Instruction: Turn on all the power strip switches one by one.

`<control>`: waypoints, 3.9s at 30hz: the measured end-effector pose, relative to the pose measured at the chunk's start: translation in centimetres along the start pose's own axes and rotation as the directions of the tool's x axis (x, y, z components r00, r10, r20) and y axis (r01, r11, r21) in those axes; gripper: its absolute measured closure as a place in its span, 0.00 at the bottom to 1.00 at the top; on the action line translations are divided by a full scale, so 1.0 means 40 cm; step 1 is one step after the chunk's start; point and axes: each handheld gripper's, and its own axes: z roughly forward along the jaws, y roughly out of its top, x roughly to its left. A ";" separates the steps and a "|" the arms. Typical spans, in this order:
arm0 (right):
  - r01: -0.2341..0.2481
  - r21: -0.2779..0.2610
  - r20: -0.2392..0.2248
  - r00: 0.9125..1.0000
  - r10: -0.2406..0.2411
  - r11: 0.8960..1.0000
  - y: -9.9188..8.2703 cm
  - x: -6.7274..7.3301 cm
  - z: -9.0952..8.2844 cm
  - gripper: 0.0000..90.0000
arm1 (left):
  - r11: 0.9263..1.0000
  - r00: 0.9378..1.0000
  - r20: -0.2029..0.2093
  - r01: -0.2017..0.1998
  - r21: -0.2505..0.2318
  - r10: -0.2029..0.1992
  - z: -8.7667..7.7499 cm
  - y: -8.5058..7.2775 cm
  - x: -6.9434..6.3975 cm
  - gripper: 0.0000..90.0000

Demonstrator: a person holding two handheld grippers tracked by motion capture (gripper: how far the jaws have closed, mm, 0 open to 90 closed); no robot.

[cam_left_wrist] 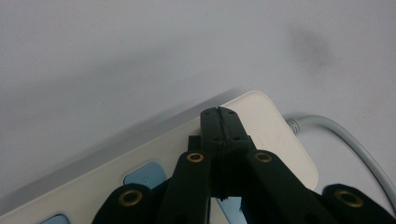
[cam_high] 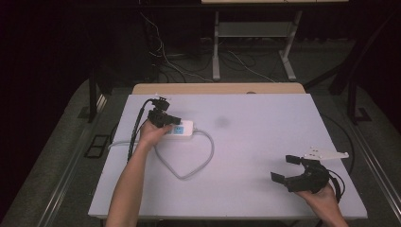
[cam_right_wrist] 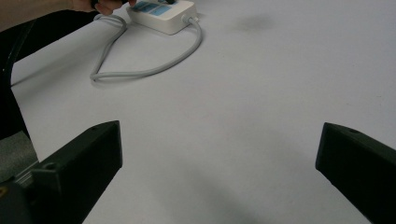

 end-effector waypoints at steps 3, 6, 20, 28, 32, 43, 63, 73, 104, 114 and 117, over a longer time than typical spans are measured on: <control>-0.001 -0.001 0.001 1.000 0.001 1.000 0.000 -0.001 0.000 0.01 | 1.000 1.000 -0.006 -0.004 0.002 0.004 0.000 0.002 -0.002 1.00; -0.002 -0.001 0.001 1.000 0.002 1.000 0.000 0.000 0.000 0.01 | 1.000 1.000 -0.027 -0.001 -0.008 0.000 -0.003 0.003 0.002 1.00; -0.007 -0.005 0.004 1.000 0.007 1.000 0.000 -0.004 -0.001 0.01 | 0.996 1.000 -0.010 -0.009 -0.086 0.008 -0.067 0.015 0.008 1.00; -0.007 -0.002 0.007 1.000 0.007 1.000 0.001 -0.005 0.001 0.00 | 0.996 1.000 -0.027 -0.011 -0.088 0.008 -0.100 0.011 0.021 1.00; -0.008 -0.003 0.008 1.000 0.008 1.000 0.000 -0.004 0.001 0.01 | 0.996 0.999 -0.035 -0.009 -0.087 0.006 -0.113 0.007 0.028 1.00; -0.006 0.002 0.007 1.000 0.006 1.000 0.000 -0.004 0.002 0.01 | 0.996 0.999 -0.044 0.007 -0.086 -0.010 -0.121 -0.001 0.045 1.00; -0.003 0.006 0.007 1.000 0.003 1.000 0.000 -0.002 0.004 0.01 | 0.997 0.998 -0.052 0.028 -0.077 -0.032 -0.081 -0.039 0.060 1.00; -0.006 0.005 0.006 1.000 0.006 1.000 -0.001 -0.004 0.002 0.01 | 0.997 0.998 -0.051 0.032 -0.077 -0.035 -0.058 -0.040 0.060 1.00; -0.016 0.000 0.021 1.000 0.016 1.000 -0.001 -0.011 -0.001 0.01 | 0.995 0.998 -0.024 0.063 -0.071 -0.065 -0.050 -0.044 0.076 1.00; -0.023 -0.007 0.026 0.999 0.023 1.000 -0.002 -0.013 -0.005 0.00 | 0.999 0.998 -0.061 0.014 -0.036 -0.016 -0.052 -0.035 0.045 1.00; -0.026 -0.007 0.026 0.999 0.026 1.000 -0.001 -0.013 -0.006 0.00 | 0.997 0.998 -0.055 0.024 -0.067 -0.027 -0.061 -0.031 0.042 1.00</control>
